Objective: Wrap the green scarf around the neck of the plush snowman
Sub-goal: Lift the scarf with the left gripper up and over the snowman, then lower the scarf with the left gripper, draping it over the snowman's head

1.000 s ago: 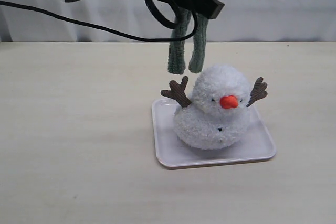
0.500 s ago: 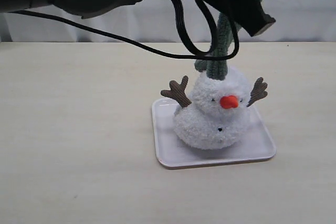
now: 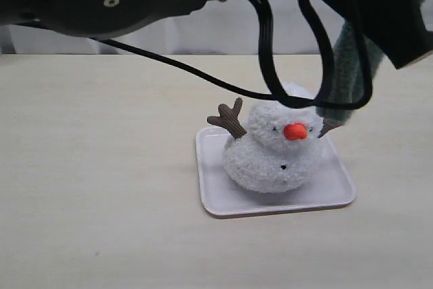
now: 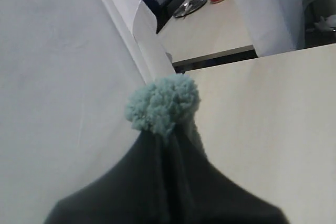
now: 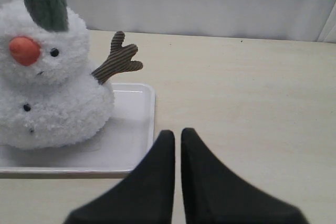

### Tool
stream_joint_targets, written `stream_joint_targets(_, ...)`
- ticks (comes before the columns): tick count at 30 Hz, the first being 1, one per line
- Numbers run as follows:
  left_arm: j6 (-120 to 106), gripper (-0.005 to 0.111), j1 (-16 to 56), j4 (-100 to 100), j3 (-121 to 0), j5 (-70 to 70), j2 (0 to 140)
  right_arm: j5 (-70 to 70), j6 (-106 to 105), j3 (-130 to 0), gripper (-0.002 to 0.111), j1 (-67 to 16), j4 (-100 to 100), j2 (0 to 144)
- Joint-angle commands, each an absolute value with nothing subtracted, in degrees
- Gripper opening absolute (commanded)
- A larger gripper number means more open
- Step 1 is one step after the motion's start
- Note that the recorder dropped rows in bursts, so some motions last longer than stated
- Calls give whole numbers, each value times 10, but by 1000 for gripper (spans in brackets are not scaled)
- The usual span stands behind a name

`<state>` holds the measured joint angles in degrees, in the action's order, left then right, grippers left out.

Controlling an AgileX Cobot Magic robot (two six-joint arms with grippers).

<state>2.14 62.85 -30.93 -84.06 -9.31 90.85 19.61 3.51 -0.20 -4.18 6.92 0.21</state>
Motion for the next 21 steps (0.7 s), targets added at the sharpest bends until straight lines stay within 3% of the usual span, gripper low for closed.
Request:
stream_joint_targets(1, 16, 0, 633, -310, -843, -115, 909, 196, 31, 0, 4, -40, 69, 0)
stream_joint_targets(13, -95, 0, 633, -316, -840, -203, 1006, 196, 31, 0, 4, -40, 69, 0)
stream_joint_targets(21, -97, 0, 625, -520, -840, -186, 1035, 196, 31, 0, 4, -40, 69, 0)
